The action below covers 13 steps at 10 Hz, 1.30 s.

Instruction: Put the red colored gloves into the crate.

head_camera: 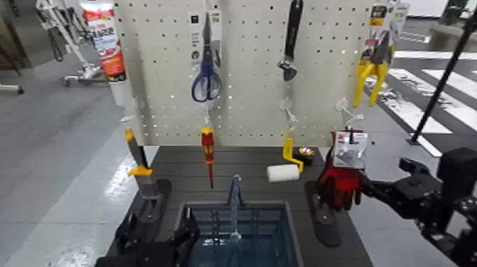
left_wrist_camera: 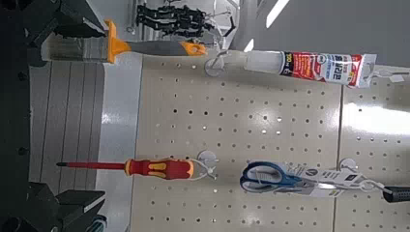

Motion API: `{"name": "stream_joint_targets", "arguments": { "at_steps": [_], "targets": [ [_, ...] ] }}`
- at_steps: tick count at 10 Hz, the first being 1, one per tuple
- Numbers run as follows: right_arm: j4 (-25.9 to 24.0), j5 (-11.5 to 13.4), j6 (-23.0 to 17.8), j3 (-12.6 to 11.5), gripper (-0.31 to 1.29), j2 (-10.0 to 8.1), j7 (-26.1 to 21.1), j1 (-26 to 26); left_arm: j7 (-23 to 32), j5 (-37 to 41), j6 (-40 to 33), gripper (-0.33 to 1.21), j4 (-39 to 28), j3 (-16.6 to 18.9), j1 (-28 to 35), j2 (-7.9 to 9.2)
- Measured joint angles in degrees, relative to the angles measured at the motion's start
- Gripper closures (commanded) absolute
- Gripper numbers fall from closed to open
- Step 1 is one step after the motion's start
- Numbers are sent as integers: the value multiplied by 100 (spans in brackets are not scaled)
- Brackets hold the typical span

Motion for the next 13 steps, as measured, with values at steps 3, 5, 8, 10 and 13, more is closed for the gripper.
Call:
{"name": "stream_joint_targets", "arguments": {
  "at_steps": [3, 5, 8, 10, 13],
  "targets": [
    [557, -356, 101, -88, 15, -183, 588, -490, -31, 1, 23, 12, 15, -35, -42, 2],
    [933, -463, 170, -62, 15, -317, 991, -774, -52, 1, 31, 12, 31, -61, -70, 2],
    [1490, -611, 176, 30, 16, -463, 1343, -1122, -86, 1, 41, 12, 41, -79, -101, 2],
    [1851, -683, 124, 98, 16, -545, 1545, -1351, -100, 1, 41, 12, 50, -94, -118, 1],
    [2326, -810, 93, 318, 16, -636, 1934, -1729, -119, 1, 46, 12, 62, -112, -147, 1]
  ]
}}
